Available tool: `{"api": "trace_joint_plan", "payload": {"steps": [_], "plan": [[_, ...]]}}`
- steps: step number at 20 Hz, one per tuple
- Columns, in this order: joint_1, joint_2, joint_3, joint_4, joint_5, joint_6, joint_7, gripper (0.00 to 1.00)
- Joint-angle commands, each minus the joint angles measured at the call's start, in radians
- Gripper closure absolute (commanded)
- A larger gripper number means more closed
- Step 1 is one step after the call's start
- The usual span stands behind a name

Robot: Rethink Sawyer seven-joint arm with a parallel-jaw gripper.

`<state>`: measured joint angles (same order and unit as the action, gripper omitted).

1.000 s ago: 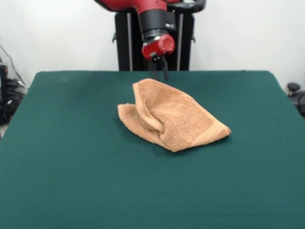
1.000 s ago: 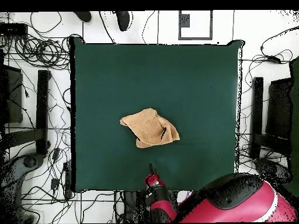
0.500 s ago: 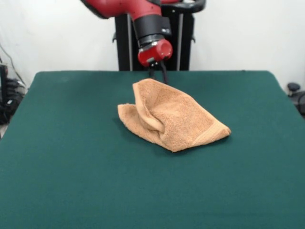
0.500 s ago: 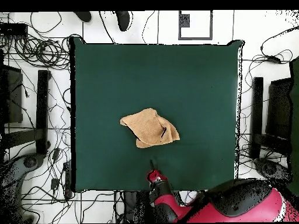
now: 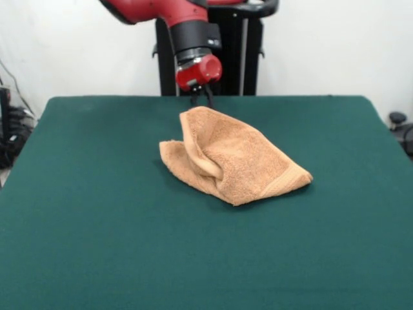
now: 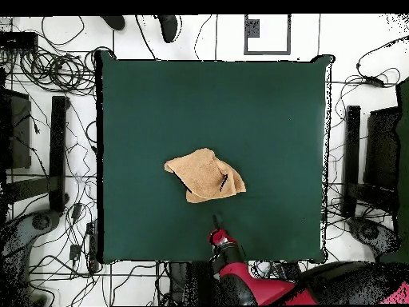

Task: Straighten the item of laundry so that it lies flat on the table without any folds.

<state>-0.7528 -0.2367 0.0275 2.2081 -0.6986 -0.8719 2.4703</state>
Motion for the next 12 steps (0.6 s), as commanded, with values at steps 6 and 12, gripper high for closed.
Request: {"api": "trace_joint_plan", "payload": {"steps": [6, 12], "plan": [[0.082, -0.271, 0.101, 0.139, 0.15, 0.141, 0.158, 0.0], [0.12, -0.256, 0.091, 0.151, 0.179, 0.096, 0.161, 0.0]]}}
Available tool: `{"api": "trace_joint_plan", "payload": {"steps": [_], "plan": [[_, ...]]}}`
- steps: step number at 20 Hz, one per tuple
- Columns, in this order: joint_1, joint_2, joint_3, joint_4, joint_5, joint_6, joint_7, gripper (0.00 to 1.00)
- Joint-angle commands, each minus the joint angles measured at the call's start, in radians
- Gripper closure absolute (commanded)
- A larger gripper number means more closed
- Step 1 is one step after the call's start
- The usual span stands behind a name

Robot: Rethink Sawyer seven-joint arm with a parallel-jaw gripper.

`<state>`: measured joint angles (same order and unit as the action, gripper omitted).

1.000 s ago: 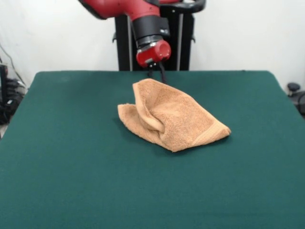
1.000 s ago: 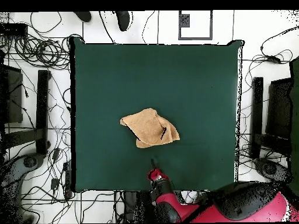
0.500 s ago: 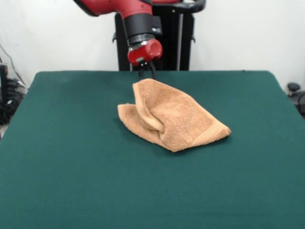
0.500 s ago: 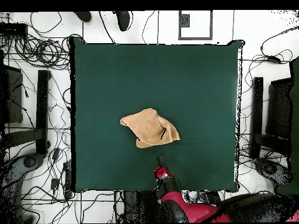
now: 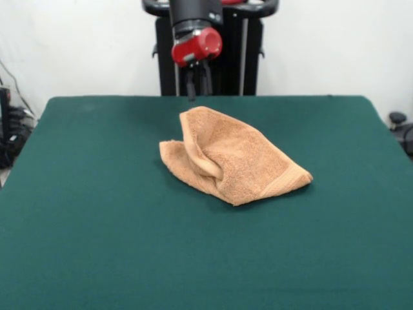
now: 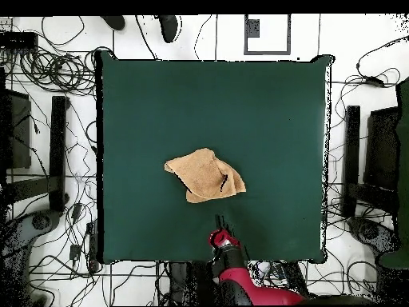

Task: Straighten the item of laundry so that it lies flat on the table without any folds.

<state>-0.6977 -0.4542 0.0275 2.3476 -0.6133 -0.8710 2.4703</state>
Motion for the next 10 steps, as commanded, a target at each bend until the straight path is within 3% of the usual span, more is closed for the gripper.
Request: {"api": "trace_joint_plan", "payload": {"steps": [1, 4, 10], "plan": [[0.064, -0.03, 0.09, 0.008, 0.092, 0.091, 0.163, 0.0], [0.061, -0.038, 0.092, 0.012, 0.09, 0.097, 0.167, 0.0], [0.083, 0.015, 0.095, -0.073, 0.068, -0.04, 0.152, 0.0]]}}
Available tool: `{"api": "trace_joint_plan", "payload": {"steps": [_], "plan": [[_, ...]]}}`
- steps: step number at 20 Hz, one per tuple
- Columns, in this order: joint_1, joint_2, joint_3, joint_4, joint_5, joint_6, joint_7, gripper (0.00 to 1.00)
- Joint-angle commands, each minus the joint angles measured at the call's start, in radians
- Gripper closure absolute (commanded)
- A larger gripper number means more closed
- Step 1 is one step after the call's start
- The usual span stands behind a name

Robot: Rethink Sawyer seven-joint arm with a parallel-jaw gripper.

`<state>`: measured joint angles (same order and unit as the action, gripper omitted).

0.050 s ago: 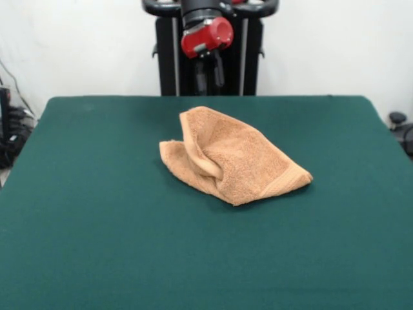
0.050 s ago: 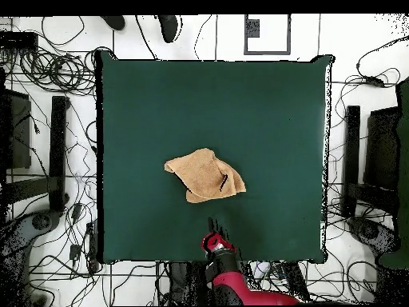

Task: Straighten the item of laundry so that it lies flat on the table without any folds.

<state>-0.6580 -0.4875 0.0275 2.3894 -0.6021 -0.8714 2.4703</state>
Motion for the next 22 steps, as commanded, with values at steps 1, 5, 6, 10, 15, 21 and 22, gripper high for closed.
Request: {"api": "trace_joint_plan", "payload": {"steps": [1, 5, 6, 10, 15, 21, 22], "plan": [[0.041, 0.046, 0.105, -0.125, 0.044, -0.04, 0.15, 0.0], [0.03, 0.016, 0.128, -0.122, 0.036, 0.01, 0.158, 0.0], [0.027, 0.017, 0.131, -0.123, 0.034, 0.014, 0.161, 0.0], [0.01, 0.028, 0.153, -0.155, 0.009, 0.041, 0.16, 0.0], [-0.047, 0.033, 0.267, -0.275, -0.099, 0.197, 0.153, 0.0], [-0.039, -0.023, 0.273, -0.239, -0.072, 0.249, 0.121, 0.0], [-0.036, -0.029, 0.273, -0.238, -0.087, 0.25, 0.107, 0.0]]}}
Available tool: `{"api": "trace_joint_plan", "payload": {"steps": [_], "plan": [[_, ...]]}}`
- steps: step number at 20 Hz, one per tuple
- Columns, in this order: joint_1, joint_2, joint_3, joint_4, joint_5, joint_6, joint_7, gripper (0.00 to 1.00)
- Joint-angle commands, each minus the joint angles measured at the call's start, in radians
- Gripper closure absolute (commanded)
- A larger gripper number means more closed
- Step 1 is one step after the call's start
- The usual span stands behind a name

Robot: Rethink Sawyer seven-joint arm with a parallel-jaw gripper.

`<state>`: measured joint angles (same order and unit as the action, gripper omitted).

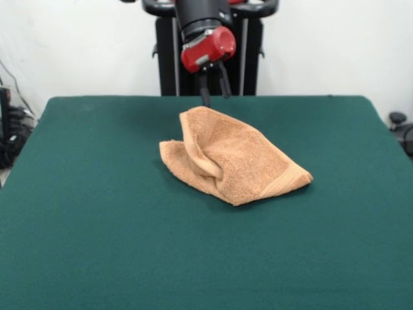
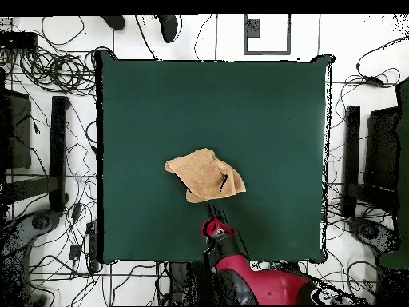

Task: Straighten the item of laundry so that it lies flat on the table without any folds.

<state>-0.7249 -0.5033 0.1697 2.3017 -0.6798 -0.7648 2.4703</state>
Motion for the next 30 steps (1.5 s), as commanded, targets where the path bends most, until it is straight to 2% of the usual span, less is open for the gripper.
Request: {"api": "trace_joint_plan", "payload": {"steps": [1, 6, 9, 16, 22, 24, 27, 30], "plan": [[0.045, -0.022, 0.124, -0.156, -0.052, 0.115, 0.074, 0.0], [0.099, -0.002, 0.061, -0.128, 0.017, 0.007, 0.063, 0.0], [0.099, -0.031, 0.075, -0.128, 0.034, 0.058, 0.089, 0.0], [0.06, -0.034, 0.134, -0.157, -0.002, 0.157, 0.122, 0.0], [0.029, 0.05, 0.159, -0.227, -0.05, 0.154, 0.128, 0.0], [0.041, 0.071, 0.138, -0.235, -0.005, 0.14, 0.131, 0.0], [0.099, 0.064, 0.053, -0.215, 0.13, 0.112, 0.119, 0.0], [0.131, 0.057, 0.007, -0.189, 0.201, 0.091, 0.117, 0.0]]}}
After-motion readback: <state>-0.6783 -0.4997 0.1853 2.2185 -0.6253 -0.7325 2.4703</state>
